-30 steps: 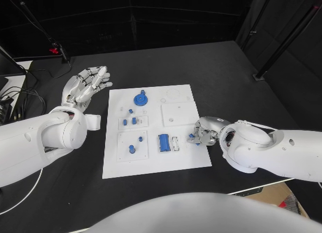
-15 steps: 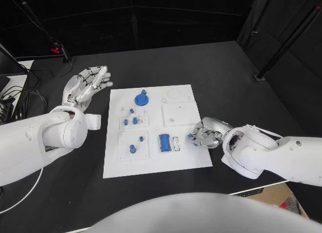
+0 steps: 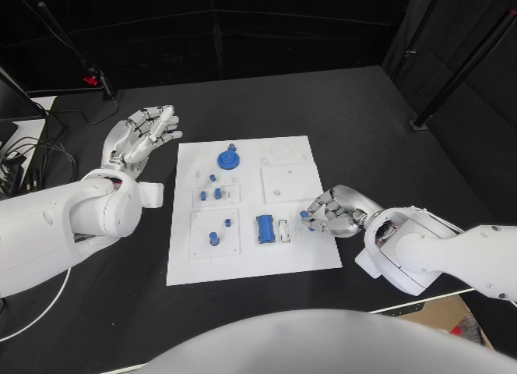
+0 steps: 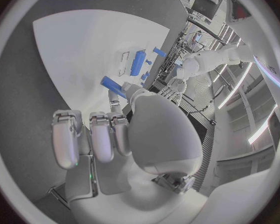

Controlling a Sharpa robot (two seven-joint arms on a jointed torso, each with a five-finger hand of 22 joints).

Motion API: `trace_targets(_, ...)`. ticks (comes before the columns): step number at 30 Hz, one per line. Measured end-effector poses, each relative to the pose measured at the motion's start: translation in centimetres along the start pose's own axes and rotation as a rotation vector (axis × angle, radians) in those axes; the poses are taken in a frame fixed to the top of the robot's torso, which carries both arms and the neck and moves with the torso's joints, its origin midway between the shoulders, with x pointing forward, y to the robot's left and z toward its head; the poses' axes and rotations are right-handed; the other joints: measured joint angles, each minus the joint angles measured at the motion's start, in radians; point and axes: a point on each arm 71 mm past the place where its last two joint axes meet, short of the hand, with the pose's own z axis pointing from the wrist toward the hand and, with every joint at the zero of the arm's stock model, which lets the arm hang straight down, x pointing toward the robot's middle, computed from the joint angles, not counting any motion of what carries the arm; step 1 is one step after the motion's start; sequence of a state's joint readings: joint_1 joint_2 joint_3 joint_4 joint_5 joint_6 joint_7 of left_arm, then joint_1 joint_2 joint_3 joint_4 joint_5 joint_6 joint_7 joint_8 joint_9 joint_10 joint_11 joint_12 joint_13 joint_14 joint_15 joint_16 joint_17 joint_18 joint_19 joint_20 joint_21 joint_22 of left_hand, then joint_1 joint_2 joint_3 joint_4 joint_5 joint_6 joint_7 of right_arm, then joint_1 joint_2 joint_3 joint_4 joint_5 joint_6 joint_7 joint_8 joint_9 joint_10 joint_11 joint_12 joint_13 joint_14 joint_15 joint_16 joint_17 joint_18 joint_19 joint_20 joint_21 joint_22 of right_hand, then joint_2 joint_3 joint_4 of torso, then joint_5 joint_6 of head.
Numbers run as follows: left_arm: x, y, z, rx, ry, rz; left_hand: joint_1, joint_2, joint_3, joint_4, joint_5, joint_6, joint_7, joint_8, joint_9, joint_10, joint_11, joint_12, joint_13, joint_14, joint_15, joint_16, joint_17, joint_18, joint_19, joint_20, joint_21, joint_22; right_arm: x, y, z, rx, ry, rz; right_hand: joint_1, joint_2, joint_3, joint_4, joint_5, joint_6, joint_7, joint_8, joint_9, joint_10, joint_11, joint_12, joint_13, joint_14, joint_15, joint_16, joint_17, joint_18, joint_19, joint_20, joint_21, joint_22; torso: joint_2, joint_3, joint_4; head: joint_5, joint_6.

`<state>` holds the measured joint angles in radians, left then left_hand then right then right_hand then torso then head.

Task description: Assemble the parts on the task board

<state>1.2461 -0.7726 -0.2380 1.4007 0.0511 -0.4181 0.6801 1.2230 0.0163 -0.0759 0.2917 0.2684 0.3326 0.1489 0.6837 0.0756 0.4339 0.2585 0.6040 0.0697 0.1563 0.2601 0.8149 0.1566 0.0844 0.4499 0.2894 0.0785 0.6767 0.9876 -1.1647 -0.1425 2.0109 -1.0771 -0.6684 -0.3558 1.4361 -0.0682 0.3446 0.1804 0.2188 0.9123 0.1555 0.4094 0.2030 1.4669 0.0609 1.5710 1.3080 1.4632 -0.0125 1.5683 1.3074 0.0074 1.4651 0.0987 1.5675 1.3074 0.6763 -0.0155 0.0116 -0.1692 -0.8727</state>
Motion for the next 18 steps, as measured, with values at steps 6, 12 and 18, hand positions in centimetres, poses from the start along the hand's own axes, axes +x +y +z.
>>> trace_targets(6,0.1,0.0,0.0,0.0,0.001,-0.001,0.0,0.0,0.0,0.0,0.0,0.0,0.0,0.0,0.0,0.0,0.0,0.0,0.0,0.0,0.0,0.0,0.0,0.0,0.0,0.0,0.0,0.0,0.3,0.1,-0.2,0.033,0.024,0.105,-0.03,0.001,-0.049,0.005,0.07,0.032,-0.018,-0.018,-0.009,0.0,-0.008,0.0,0.0,0.0,0.0,0.0,0.0,0.0,0.0,0.0,0.0,0.0,0.0,0.0,0.0001,0.005,0.0)
trace_targets(12,0.2,0.0,0.1,0.0,0.003,-0.001,0.0,0.0,0.0,0.0,0.0,0.0,0.0,0.004,0.0,0.0,0.0,0.0,0.0,0.0,0.0,0.0,-0.001,0.0,-0.004,0.004,0.0,-0.002,0.7,0.5,0.1,0.064,0.051,0.18,-0.07,0.004,-0.098,0.03,0.077,0.075,-0.049,-0.031,-0.013,-0.004,-0.012,0.0,0.0,0.0,0.0,0.0,0.0,0.0,0.0,0.0,0.0,0.0,0.0,-0.0001,0.0001,0.007,0.0)
trace_targets(18,0.3,0.0,0.1,0.001,0.005,-0.002,0.0,0.0,0.0,0.0,0.0,0.0,0.0,0.004,0.0,0.0,0.0,0.0,0.0,0.0,0.0,0.0,-0.001,0.0,-0.004,0.004,0.0,-0.002,1.3,0.9,0.7,0.076,0.064,0.172,-0.096,0.007,-0.138,0.058,0.075,0.096,-0.053,-0.042,-0.017,0.0,-0.015,0.0,0.0,0.004,-0.004,0.0,0.0,0.0,0.0,0.0,0.0,0.0,0.0,-0.0001,0.0006,0.006,0.0)
